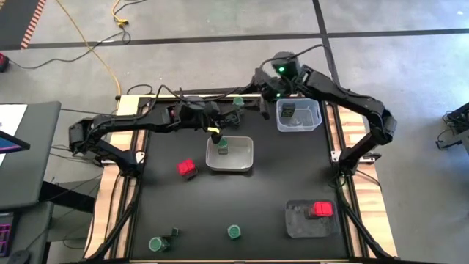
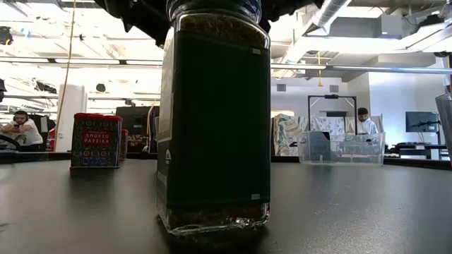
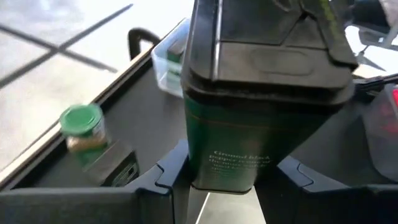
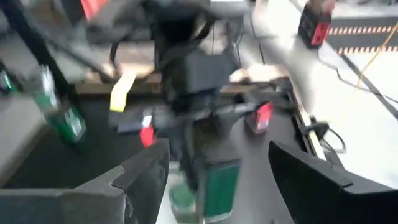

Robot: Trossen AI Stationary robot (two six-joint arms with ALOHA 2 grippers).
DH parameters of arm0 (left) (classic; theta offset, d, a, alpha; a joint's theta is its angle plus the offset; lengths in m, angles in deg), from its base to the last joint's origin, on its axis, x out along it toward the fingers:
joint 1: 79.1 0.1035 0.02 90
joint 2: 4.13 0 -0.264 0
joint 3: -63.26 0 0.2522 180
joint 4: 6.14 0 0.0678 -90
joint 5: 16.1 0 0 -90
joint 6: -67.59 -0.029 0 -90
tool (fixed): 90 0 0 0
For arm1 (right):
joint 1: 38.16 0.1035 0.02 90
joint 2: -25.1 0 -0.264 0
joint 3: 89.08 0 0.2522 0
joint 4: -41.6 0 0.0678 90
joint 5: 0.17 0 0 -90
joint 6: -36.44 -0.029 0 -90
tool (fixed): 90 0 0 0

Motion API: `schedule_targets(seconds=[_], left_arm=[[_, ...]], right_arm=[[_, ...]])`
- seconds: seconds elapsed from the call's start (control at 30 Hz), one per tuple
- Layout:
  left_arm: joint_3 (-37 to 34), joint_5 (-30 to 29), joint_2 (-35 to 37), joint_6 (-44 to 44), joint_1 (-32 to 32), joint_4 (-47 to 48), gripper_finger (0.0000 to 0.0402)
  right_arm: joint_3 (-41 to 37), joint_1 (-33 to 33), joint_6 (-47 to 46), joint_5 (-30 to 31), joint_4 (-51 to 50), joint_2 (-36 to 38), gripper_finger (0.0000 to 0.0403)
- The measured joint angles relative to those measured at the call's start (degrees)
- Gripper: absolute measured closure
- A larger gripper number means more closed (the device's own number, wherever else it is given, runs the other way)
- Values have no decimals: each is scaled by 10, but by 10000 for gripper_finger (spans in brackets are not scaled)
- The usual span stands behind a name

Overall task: Sort spices by type
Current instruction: Put the top left black seasoning can into the transparent bin

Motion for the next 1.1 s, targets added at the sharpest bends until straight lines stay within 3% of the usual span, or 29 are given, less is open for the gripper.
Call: schedule_targets(seconds=[0.1, 0.33, 0.67, 0.8, 1.1], left_arm=[[0, -1, 0, 7, 9, 18, 268], [0, -1, 0, 27, 19, 51, 268], [0, -1, 1, 25, 18, 68, 268], [-1, 0, 1, -8, 10, 81, 268], [-1, -25, 1, -101, -7, 95, 268]], right_arm=[[37, 23, 61, 36, -55, -27, 101], [108, 58, 124, 51, -96, -96, 101], [264, 88, 235, 174, -242, -213, 101], [308, 88, 237, 176, -269, -236, 101], [310, 87, 239, 172, -279, -234, 101]])
